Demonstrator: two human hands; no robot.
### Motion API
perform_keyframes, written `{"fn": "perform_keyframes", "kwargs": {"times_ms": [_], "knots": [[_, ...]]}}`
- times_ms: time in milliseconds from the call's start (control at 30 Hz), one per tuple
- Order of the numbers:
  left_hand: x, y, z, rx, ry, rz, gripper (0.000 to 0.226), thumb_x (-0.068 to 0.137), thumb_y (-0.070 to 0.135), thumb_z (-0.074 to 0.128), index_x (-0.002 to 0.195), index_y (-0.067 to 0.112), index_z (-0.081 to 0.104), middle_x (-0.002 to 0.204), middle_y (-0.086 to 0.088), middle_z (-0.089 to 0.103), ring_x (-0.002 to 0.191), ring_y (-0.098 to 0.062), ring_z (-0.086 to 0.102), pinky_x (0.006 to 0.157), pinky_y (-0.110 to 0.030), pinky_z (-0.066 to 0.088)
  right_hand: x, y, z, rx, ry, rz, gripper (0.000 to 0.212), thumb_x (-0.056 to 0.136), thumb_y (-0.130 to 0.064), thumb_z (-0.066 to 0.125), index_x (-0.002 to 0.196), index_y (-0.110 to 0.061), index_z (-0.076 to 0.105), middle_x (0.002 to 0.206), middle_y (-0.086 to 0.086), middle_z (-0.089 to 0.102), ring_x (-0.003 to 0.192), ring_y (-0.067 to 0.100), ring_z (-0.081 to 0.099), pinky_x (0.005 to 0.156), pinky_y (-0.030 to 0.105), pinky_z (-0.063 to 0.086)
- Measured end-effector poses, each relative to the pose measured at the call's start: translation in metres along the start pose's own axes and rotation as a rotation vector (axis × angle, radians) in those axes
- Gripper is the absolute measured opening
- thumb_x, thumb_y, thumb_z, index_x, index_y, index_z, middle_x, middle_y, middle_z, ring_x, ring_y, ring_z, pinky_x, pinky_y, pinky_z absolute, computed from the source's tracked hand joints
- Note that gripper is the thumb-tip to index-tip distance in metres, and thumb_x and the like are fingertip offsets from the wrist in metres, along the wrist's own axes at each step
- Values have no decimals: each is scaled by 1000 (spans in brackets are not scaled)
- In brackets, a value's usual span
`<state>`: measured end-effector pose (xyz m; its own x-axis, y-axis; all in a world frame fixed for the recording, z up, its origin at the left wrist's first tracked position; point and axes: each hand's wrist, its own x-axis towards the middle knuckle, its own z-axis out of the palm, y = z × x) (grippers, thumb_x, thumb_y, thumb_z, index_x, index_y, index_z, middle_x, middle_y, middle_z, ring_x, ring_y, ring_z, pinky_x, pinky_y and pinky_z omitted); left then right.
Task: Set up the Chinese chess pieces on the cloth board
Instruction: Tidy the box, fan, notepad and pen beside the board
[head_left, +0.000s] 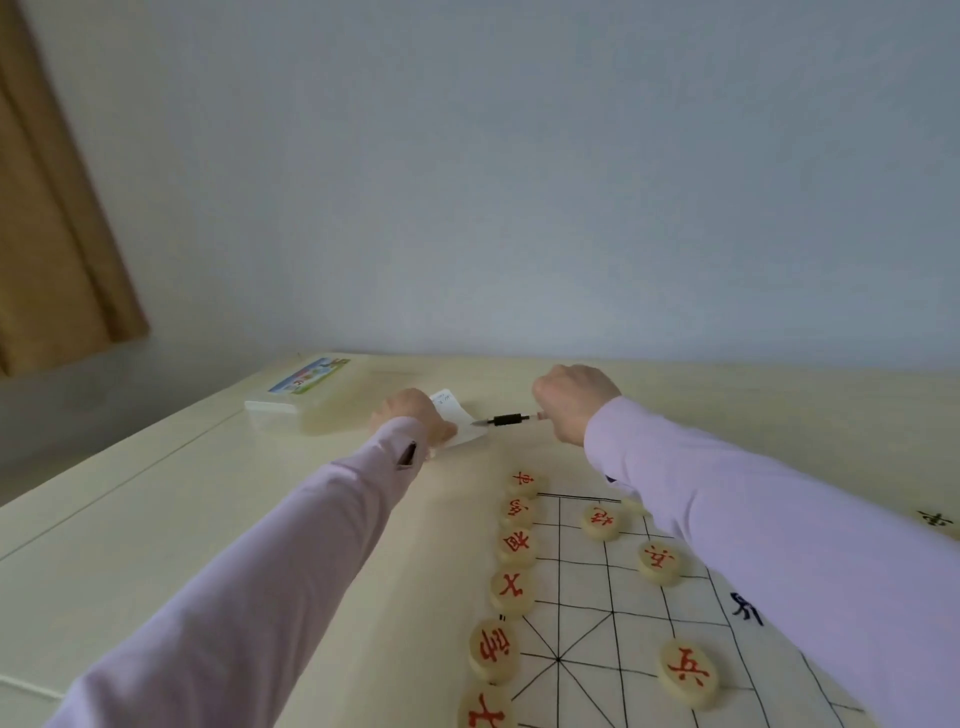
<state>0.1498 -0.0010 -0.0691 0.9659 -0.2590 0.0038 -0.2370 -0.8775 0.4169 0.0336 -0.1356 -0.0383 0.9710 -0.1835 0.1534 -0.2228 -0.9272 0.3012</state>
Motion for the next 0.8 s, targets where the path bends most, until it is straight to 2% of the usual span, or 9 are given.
{"fn": "perform_keyframes", "kwargs": {"times_ms": [133,200,267,333,400,467,533,633,800], "knots": [[-4,0,-7,-72,-59,-39,26,83,29,68,93,7,58,92,-7,63,91,-22,63,74,-25,48,-9,0,-3,75,30,92,32,90,-2,45,121,-4,50,119,13,55,108,30,57,74,31,39],[-7,-4,-10,-146,-93,-61,21,85,23,67,91,7,55,80,-8,56,73,-21,55,64,-25,42,-10,-2,-7,240,-14,168,29,88,-2,44,116,-5,50,110,12,56,101,31,58,69,30,39],[-11,-7,-14,-195,-83,-99,20,82,10,67,71,4,52,63,-7,48,57,-19,45,55,-24,38,-11,-3,-12,472,-80,247,15,86,-2,43,97,-8,51,89,9,55,83,31,59,62,26,43],[-18,-8,-17,-226,-46,-112,26,79,2,64,60,5,46,57,-7,44,59,-19,47,58,-25,40,-11,-6,-16,697,-105,284,13,85,-3,41,76,-10,45,74,8,54,66,27,59,61,25,47],[-26,-10,-19,-292,-62,-118,24,81,-2,59,61,5,46,52,-8,48,62,-20,55,68,-30,49,-11,-13,-20,831,-122,278,20,88,-7,40,69,-12,43,71,6,53,56,24,58,60,23,47],[-32,-14,-20,-337,-89,-126,21,84,-3,54,66,3,46,31,-5,48,35,-16,54,69,-34,54,-9,-20,-26,915,-110,272,13,90,-11,43,79,-9,49,78,7,55,61,22,57,67,27,50],[-35,-17,-23,-337,-112,-117,19,87,-1,52,68,2,47,22,0,42,31,-17,51,67,-33,54,-1,-25,-30,1036,-94,285,8,87,-11,46,83,-7,51,85,10,54,75,25,55,76,35,50],[-35,-22,-29,-397,-119,-113,18,85,-1,55,68,1,50,36,-9,52,54,-25,53,84,-41,55,12,-32,-31,1211,-119,356,17,88,-8,47,72,-9,50,81,10,52,81,25,50,73,32,41],[-18,-25,-37,-611,-199,-173,11,87,4,58,83,0,49,82,-19,53,71,-31,56,89,-45,51,27,-45,-25,1348,-214,436,29,94,-9,36,71,-11,54,68,3,42,54,15,32,55,22,31]]}}
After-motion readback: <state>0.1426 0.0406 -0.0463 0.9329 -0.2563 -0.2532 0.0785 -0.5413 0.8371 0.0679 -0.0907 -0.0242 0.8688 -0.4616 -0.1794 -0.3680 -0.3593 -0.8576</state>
